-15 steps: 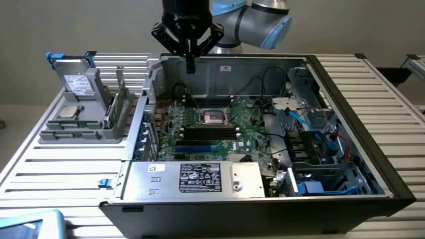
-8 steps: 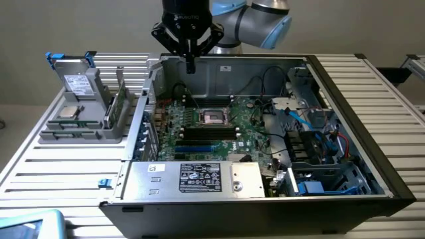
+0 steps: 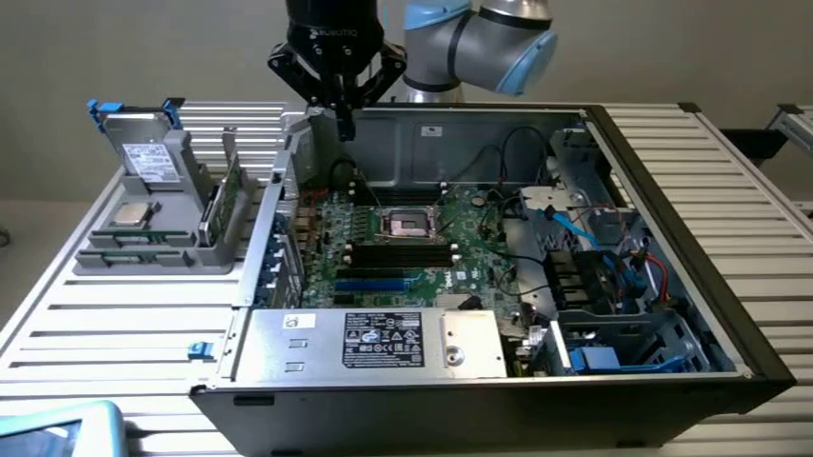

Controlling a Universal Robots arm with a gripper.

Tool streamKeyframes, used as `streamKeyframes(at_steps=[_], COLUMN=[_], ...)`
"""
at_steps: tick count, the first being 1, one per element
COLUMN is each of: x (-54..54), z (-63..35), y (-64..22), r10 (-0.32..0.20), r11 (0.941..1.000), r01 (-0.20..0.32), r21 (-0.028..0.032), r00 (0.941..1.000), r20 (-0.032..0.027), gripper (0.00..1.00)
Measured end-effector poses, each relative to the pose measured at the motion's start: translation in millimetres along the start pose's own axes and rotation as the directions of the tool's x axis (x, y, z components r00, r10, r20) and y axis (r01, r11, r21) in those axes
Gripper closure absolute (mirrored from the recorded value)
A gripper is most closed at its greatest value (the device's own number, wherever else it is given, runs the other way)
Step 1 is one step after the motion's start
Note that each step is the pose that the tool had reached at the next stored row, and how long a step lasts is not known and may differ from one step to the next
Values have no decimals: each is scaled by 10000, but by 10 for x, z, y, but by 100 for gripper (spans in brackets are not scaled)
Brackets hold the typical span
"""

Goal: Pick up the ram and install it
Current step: 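Reach for the ram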

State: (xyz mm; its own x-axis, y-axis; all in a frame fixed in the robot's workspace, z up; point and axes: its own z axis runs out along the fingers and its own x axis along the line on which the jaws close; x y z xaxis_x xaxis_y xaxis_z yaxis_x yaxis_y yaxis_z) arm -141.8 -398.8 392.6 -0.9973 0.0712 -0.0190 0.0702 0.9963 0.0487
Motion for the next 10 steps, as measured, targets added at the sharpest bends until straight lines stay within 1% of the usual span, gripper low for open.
streamKeyframes(at_steps=[10], x=[455], z=[-10], y=[-32], r10=[1], r11=[10000], r01=[-1], r21=[-1], r00=[10000], r20=[1], gripper=[89])
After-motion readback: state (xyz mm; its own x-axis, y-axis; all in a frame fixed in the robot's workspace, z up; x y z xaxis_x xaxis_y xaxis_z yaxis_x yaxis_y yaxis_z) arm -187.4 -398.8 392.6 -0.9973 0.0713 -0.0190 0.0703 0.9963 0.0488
